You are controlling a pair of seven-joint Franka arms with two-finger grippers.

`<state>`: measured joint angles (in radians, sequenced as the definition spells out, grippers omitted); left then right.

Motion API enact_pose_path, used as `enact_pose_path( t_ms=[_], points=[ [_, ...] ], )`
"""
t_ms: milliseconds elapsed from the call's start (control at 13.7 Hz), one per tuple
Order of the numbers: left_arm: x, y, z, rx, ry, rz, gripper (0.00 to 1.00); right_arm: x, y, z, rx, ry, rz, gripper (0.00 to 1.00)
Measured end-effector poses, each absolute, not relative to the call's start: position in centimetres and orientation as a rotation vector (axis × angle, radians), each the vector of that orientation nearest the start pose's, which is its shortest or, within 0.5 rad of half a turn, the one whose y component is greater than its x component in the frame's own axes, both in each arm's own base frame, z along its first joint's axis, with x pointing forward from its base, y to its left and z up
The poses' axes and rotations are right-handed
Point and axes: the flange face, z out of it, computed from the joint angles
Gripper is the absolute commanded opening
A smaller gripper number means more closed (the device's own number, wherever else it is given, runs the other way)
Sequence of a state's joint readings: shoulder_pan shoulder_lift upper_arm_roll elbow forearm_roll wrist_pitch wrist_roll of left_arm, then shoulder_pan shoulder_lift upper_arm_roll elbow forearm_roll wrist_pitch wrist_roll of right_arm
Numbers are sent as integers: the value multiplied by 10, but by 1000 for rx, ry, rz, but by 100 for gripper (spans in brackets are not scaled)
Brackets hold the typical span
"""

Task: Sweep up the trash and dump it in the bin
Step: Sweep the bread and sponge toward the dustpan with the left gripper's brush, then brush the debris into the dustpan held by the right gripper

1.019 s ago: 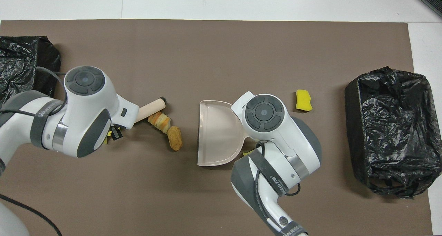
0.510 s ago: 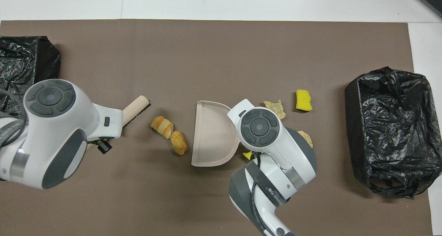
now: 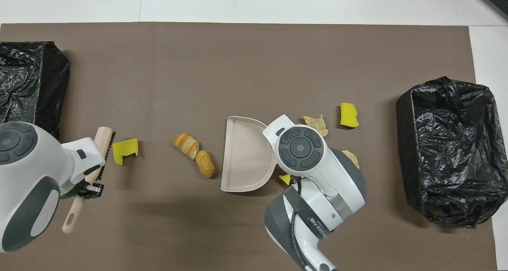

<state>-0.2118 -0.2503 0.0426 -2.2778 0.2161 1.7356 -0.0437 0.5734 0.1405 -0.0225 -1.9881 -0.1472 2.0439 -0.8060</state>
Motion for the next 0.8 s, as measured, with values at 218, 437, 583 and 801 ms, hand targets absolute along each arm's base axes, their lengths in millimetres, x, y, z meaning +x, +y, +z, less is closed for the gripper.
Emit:
enact_pose_path(
  t_ms=[218,437,583,801],
  points=[
    [423,-26,425,-2900,109,357,0,493,294,388,-2460,-2135,164,0],
    [417,-12,408,-2903,-3,358,0,493,294,387,-2460,-2135,165,0],
    [415,-16,392,-2894,-41,371,0,493,294,387,-2459,-2135,166,0],
    [419,-53,372,-2903,-10,362,0,493,294,387,-2460,-2134,166,0]
  ],
)
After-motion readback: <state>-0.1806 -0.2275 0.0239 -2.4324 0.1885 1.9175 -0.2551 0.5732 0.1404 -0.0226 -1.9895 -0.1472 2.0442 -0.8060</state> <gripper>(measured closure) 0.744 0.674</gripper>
